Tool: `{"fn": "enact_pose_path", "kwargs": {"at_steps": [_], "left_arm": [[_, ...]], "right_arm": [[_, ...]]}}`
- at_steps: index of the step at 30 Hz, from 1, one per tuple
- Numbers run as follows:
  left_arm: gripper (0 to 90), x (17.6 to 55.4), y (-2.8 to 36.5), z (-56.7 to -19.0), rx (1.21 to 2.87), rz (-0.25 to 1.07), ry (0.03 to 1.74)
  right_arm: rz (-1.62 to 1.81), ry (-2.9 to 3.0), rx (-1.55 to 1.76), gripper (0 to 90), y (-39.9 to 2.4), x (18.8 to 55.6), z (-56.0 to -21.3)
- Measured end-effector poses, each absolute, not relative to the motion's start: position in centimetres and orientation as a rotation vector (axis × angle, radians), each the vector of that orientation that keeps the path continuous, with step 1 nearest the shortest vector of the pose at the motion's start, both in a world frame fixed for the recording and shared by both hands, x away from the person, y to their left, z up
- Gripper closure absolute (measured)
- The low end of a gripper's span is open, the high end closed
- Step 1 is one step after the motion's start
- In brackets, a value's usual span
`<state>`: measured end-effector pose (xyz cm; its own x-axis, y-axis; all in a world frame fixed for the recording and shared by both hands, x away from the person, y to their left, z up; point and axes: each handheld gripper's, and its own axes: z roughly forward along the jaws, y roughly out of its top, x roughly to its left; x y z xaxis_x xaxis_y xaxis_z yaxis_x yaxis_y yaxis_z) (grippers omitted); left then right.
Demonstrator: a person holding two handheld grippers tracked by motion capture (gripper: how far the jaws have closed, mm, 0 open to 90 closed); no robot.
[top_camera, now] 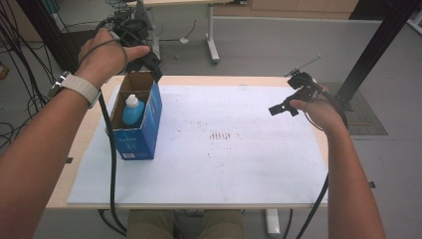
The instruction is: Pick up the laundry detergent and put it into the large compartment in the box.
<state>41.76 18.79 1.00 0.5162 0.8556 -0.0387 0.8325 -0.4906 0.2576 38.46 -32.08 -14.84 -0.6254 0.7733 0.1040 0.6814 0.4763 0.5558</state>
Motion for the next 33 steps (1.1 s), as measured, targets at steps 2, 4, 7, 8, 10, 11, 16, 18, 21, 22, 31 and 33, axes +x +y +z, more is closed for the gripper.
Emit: {"fn": "enact_pose_path", "kwargs": {"at_steps": [2, 4, 7, 8, 10, 11, 16, 18, 21, 22, 31, 33], "left_arm": [[8.4, 41.8, 18.2, 1.2, 2.561, 0.133, 1.356], [8.3, 41.8, 17.3, 1.2, 2.606, 0.146, 1.304], [8.2, 41.9, 16.5, 1.1, 2.642, 0.139, 1.247], [8.2, 41.9, 16.4, 1.1, 2.654, 0.137, 1.224], [8.2, 41.9, 16.0, 1.1, 2.673, 0.137, 1.178], [8.2, 41.9, 15.8, 1.1, 2.684, 0.133, 1.152], [8.2, 42.0, 14.8, 0.8, 2.742, 0.117, 1.005], [8.2, 42.0, 14.4, 0.6, 2.75, 0.107, 0.974], [8.2, 42.1, 13.9, 0.3, 2.762, 0.098, 0.943], [8.2, 42.2, 13.7, 0.2, 2.766, 0.094, 0.933], [8.2, 42.3, 12.8, -0.6, 2.77, 0.085, 0.864], [8.2, 42.3, 12.6, -0.9, 2.771, 0.082, 0.844]], "right_arm": [[0.853, 2.555, 1.278, 9.4, -32.2, 38.4, -14.9], [0.855, 2.553, 1.283, 9.4, -32.4, 38.3, -15.0], [0.855, 2.554, 1.286, 9.2, -32.5, 38.2, -14.9], [0.855, 2.553, 1.286, 9.2, -32.6, 38.1, -14.8], [0.857, 2.55, 1.29, 9.1, -32.7, 38.0, -14.7], [0.859, 2.548, 1.291, 9.1, -32.8, 37.9, -14.7], [0.862, 2.539, 1.303, 9.1, -33.1, 37.6, -14.5], [0.861, 2.539, 1.303, 9.1, -33.1, 37.5, -14.5], [0.858, 2.536, 1.311, 9.1, -33.2, 37.3, -14.5], [0.857, 2.534, 1.313, 9.1, -33.3, 37.3, -14.5], [0.851, 2.52, 1.333, 9.1, -33.8, 36.9, -14.5], [0.852, 2.52, 1.333, 9.1, -33.8, 36.8, -14.6]]}}
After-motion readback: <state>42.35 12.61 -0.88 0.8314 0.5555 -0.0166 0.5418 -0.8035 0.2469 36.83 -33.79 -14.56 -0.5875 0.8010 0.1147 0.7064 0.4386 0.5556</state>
